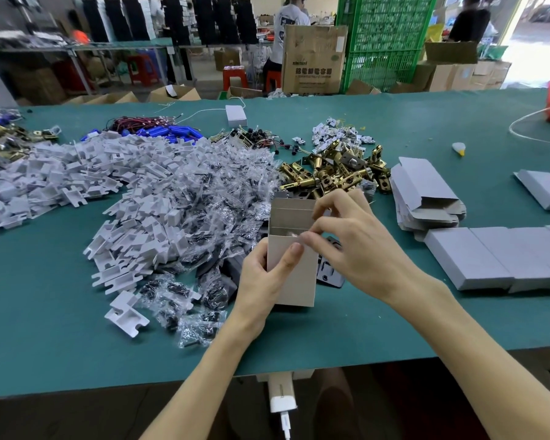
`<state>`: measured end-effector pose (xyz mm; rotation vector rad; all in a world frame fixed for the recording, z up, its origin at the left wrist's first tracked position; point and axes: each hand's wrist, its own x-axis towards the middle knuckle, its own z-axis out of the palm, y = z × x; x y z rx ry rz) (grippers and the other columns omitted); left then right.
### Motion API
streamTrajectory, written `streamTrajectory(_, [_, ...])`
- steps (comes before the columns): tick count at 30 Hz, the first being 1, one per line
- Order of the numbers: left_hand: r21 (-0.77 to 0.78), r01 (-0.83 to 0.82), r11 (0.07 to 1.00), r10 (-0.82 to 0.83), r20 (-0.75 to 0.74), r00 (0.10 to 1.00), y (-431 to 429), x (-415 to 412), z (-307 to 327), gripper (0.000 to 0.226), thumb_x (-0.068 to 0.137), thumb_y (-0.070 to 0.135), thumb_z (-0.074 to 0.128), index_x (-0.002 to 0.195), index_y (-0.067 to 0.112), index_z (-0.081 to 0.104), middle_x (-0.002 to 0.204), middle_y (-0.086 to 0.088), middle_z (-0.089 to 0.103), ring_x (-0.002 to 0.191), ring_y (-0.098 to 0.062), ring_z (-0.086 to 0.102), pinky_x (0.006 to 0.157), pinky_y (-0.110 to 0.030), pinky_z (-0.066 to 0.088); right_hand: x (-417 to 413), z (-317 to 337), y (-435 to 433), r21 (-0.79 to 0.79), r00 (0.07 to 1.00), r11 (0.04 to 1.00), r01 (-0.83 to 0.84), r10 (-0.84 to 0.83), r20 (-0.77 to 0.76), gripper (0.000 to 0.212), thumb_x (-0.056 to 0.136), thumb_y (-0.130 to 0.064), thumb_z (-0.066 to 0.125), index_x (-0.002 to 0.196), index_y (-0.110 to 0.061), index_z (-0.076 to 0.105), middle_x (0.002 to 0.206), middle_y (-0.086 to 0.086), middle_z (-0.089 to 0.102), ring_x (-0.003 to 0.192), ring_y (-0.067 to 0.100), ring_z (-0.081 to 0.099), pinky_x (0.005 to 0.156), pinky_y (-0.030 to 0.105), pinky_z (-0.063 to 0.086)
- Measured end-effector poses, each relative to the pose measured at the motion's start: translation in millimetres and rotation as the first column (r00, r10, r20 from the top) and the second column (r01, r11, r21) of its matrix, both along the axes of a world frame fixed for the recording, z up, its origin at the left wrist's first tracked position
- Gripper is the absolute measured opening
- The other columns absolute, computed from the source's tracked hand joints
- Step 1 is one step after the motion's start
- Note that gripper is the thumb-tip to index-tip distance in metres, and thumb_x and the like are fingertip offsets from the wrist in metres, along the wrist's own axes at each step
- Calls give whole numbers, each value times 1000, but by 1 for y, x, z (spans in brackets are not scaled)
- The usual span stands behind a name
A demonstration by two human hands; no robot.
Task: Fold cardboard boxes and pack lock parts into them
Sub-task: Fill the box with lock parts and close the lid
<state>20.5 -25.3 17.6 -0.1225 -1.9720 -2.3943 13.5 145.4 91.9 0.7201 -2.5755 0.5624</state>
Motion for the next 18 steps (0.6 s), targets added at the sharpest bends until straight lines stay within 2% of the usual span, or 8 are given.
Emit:
streamTrajectory(3, [-15, 8, 1000, -8, -12, 1000, 0, 0, 0, 41, 79, 61, 81, 105, 30, 73, 98, -2, 78, 86, -15, 75, 67, -28, 60, 2, 2, 1, 85, 1000, 996, 11, -11, 4, 45, 96, -53, 54, 92, -14, 77, 114, -1, 53, 109, 18, 40, 93, 19, 32])
streamTrajectory(5, [-2, 8, 1000, -8, -4, 1000, -1, 0, 0, 31, 84, 52, 80, 105, 31, 73, 99, -4, 78, 87, -17, 76, 67, -29, 60, 2, 2, 1, 25, 999, 999, 32, -31, -37, 38, 96, -49, 59, 97, -14, 75, 112, -2, 53, 108, 18, 41, 92, 20, 35])
streamTrajectory(7, [10, 8, 1000, -8, -1, 1000, -1, 0, -1, 27, 86, 47, 78, 106, 30, 72, 100, -4, 78, 88, -18, 76, 68, -29, 60, 3, 2, 0, -75, 999, 997, 23, -25, -21, 33, 96, -45, 63, 109, -17, 73, 113, -4, 53, 111, 16, 40, 95, 18, 34])
streamTrajectory(9, [1, 11, 1000, -11, -9, 1000, -1, 0, -1, 28, 85, 48, 79, 106, 30, 72, 99, -2, 78, 87, -17, 75, 68, -30, 60, 4, 0, -1, -81, 1000, 997, -7, 8, 14, 36, 95, -46, 64, 121, -21, 71, 118, -5, 52, 113, 15, 38, 99, 18, 33])
streamTrajectory(12, [2, 17, 1000, -17, -29, 999, -1, 0, -2, 23, 86, 44, 77, 105, 31, 73, 96, 0, 77, 85, -14, 74, 66, -28, 59, 3, -6, -4, -4, 999, 999, -32, 33, 36, 34, 96, -47, 63, 119, -23, 74, 123, -2, 52, 114, 21, 38, 105, 28, 35])
streamTrajectory(14, [8, 16, 1000, -16, -39, 999, -1, 0, -1, 31, 85, 55, 76, 107, 32, 74, 99, -3, 77, 88, -15, 73, 69, -31, 59, 3, -8, -6, -4, 996, 999, -36, 36, 80, 35, 97, -49, 60, 114, -23, 75, 123, -1, 50, 113, 22, 37, 106, 32, 36])
streamTrajectory(16, [28, 22, 999, -21, -37, 999, -2, 0, -1, 44, 91, 65, 62, 112, 28, 74, 103, -12, 75, 91, -20, 71, 74, -36, 58, 3, -10, -7, -49, 991, 998, -49, 55, 125, 34, 96, -48, 62, 115, -23, 74, 122, -3, 48, 113, 19, 36, 106, 29, 35])
streamTrajectory(18, [92, 34, 995, -34, 1, 999, -3, 0, 0, 49, 100, 65, 45, 112, 29, 75, 100, -12, 77, 86, -23, 74, 69, -37, 60, 5, -11, -6, -182, 989, 981, -63, 86, 123, 27, 96, -40, 66, 118, -25, 72, 119, -4, 48, 114, 14, 39, 102, 21, 36])
